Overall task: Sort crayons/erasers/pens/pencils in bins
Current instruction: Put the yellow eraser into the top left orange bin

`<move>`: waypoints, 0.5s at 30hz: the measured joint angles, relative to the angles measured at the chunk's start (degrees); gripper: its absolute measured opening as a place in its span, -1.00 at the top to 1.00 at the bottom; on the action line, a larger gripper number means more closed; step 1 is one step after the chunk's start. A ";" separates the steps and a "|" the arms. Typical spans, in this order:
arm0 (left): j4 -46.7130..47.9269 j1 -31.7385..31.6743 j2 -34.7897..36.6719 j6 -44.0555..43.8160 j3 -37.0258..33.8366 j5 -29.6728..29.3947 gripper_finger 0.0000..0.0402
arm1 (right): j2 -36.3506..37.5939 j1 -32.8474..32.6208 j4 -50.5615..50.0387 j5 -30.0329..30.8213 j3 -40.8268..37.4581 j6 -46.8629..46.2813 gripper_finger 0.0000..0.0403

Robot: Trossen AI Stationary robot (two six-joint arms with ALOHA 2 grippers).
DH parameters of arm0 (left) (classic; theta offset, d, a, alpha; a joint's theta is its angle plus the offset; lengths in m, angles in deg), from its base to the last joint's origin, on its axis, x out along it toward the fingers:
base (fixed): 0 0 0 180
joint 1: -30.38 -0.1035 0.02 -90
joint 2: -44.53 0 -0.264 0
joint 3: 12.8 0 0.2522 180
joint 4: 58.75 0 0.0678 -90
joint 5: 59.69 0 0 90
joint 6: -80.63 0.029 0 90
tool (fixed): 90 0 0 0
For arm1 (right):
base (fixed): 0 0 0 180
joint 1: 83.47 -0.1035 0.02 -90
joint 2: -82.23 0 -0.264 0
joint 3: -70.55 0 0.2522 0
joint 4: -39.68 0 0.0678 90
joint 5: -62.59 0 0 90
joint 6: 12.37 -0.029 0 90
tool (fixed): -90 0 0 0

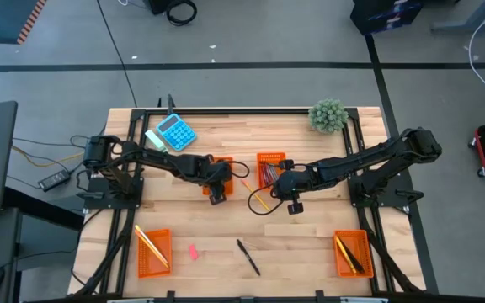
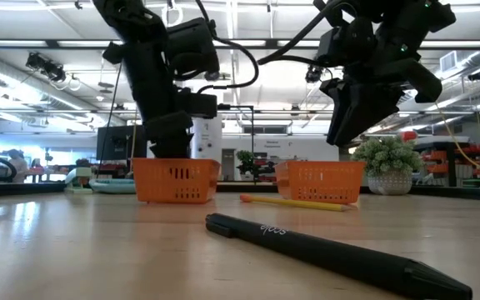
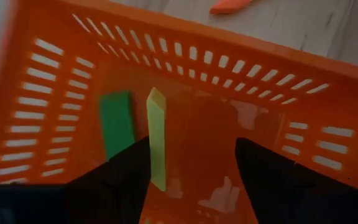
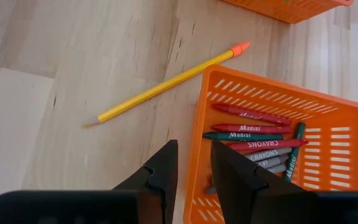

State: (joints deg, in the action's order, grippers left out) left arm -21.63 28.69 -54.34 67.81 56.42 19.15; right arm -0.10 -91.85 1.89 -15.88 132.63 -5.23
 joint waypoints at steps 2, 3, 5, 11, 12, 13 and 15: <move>1.02 0.30 0.00 1.66 1.12 -1.99 -0.21 | 0.00 0.00 0.00 0.00 0.00 0.00 0.49; 1.07 0.54 0.00 3.04 1.41 -3.48 -0.21 | 0.00 0.00 0.00 0.00 0.00 0.00 0.49; 1.38 1.18 0.02 6.12 1.61 -6.29 -0.20 | 0.00 0.00 0.00 0.00 0.00 0.00 0.49; 1.51 2.49 0.02 10.53 1.91 -7.18 -0.04 | 0.00 0.00 0.00 0.00 0.00 -0.01 0.49; 1.46 2.70 0.02 10.73 1.91 -7.25 -0.01 | 0.00 0.00 0.00 0.00 0.00 0.00 0.50; 1.48 2.92 0.02 11.02 1.91 -7.23 0.03 | 0.00 0.00 0.02 0.00 0.00 -0.02 0.49; 1.48 3.25 0.02 12.01 1.91 -7.23 0.11 | 0.00 0.00 0.02 0.00 0.00 -0.02 0.49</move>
State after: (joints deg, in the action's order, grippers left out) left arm -20.15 31.94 -54.32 79.82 58.32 11.92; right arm -0.10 -91.85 1.91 -15.88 132.63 -5.25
